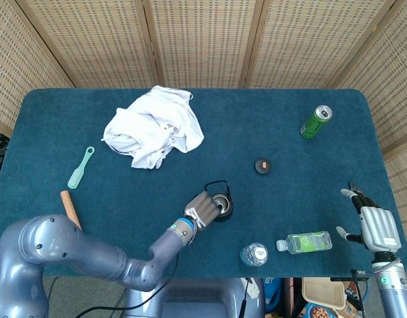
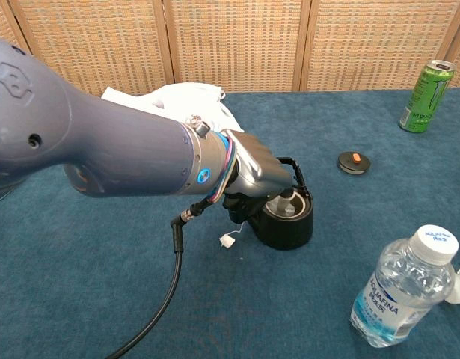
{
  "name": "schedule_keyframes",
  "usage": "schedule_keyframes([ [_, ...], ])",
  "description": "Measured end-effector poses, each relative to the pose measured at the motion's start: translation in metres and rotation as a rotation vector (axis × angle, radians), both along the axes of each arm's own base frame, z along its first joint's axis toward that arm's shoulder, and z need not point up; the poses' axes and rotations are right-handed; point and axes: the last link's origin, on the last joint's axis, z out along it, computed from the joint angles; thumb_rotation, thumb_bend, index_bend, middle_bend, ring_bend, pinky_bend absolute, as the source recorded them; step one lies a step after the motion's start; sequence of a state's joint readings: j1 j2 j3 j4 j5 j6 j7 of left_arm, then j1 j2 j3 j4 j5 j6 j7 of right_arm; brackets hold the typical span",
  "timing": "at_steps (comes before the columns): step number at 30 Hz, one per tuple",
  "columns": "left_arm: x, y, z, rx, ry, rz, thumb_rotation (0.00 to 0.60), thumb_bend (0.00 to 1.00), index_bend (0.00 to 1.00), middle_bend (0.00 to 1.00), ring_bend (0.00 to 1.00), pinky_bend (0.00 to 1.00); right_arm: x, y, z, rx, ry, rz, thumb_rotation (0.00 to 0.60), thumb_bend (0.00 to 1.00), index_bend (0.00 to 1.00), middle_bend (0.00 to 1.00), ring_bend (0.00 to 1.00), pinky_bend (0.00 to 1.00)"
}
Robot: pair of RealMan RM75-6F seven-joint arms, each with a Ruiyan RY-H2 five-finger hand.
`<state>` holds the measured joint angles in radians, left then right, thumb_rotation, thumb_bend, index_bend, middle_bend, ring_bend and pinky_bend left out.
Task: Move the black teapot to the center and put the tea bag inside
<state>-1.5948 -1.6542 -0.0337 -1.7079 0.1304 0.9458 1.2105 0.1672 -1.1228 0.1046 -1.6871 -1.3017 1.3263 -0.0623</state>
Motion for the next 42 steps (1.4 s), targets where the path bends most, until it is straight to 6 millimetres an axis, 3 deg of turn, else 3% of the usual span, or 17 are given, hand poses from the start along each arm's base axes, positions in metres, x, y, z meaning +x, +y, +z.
schedule_keyframes([
  [18,-0.003,-0.001,0.000,-0.010,0.002,0.019,0.600,1.00,0.15,0.81,0.79,0.78,0.000,-0.001,0.001,0.000,-0.001,-0.003,0.600,0.33,0.24,0.30,0.30,0.49],
  [29,-0.003,0.001,0.023,0.014,-0.150,0.011,0.600,1.00,0.06,0.79,0.77,0.78,0.004,-0.002,0.000,-0.001,0.003,0.009,0.600,0.33,0.24,0.30,0.30,0.49],
  [35,-0.008,-0.001,0.042,0.033,-0.265,0.010,0.600,0.98,0.00,0.69,0.69,0.77,0.008,-0.004,0.000,-0.002,0.004,0.018,0.600,0.33,0.24,0.30,0.30,0.49],
  [42,-0.023,-0.004,0.069,0.090,-0.402,0.026,0.600,0.78,0.00,0.51,0.55,0.74,0.011,-0.005,0.003,-0.013,0.007,0.026,0.600,0.33,0.24,0.30,0.30,0.49],
])
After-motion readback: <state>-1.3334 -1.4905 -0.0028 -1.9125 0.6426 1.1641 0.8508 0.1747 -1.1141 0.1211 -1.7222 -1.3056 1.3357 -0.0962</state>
